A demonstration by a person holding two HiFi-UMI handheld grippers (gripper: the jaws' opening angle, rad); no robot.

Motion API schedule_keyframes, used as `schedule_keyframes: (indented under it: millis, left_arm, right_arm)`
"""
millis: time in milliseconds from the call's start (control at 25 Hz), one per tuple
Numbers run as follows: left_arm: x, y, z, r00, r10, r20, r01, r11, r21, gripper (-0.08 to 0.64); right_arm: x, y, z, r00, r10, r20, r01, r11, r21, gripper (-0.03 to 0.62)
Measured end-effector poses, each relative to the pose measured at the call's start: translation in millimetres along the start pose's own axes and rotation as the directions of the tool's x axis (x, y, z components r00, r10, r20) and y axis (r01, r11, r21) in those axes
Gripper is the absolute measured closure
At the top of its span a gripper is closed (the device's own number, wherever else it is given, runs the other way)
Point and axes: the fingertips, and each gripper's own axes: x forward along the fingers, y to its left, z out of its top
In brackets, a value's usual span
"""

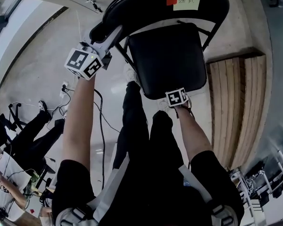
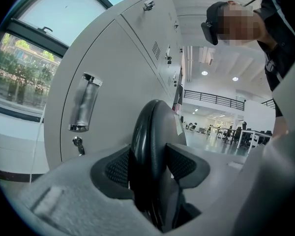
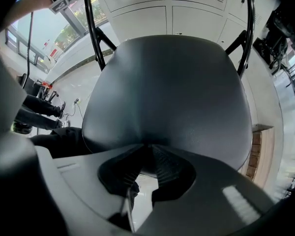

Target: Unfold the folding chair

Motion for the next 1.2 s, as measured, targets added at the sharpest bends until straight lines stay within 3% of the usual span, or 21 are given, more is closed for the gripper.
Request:
schedule_keyframes:
  millis: [320,360,480,640,840,1000,1200]
  left_arm:
    - [1.2,2.4,-1.6,1.0,0.007,-0.002,-0.007,1.0,0.005,0.34]
    - [0.4,2.8,-2.2,1.0,0.023,-0.018,-0.022,1.0,0.019,0.332]
    - [-13.9,6.1,-4.6,0.992,0.123,-0.043,-0.12,0.99,0.071,0.322]
    - [-51.3,1.2,-12.1,0.96,0.278,-0.045,-0.276,0.961,0.032,0.324]
    - [-96.5,-57.7,-2.3,0.943,0.33,-0.034,-0.331,0.944,-0.009,0.328]
    - [-126.0,-103.1,32.7,0.922,0.385,0.044,-0.385,0.923,-0.015,0.365]
    - [-163.7,-169.3,75.7,0.89,0.44,0.121,-0.44,0.898,-0.029,0.465]
  right_arm:
    - [-0.6,-1.4,-2.6,0.997,-0.058,0.056,0.059,0.998,-0.014,0.543]
    - [-6.8,-3.9,1.1,0.995,-0.073,0.071,0.074,0.997,-0.006,0.579]
    - [-31.6,0.0,26.5,0.986,-0.078,0.149,0.082,0.996,-0.02,0.586]
    - [-82.5,6.1,80.1,0.95,-0.059,0.307,0.059,0.998,0.011,0.586]
    - [-165.2,1.3,107.8,0.861,-0.061,0.505,0.077,0.997,-0.012,0.586]
    - [-249.5,-6.9,124.9,0.75,-0.023,0.661,0.096,0.992,-0.075,0.588]
    - [-349.5,-6.2,115.4,0.63,0.035,0.776,0.119,0.983,-0.141,0.588]
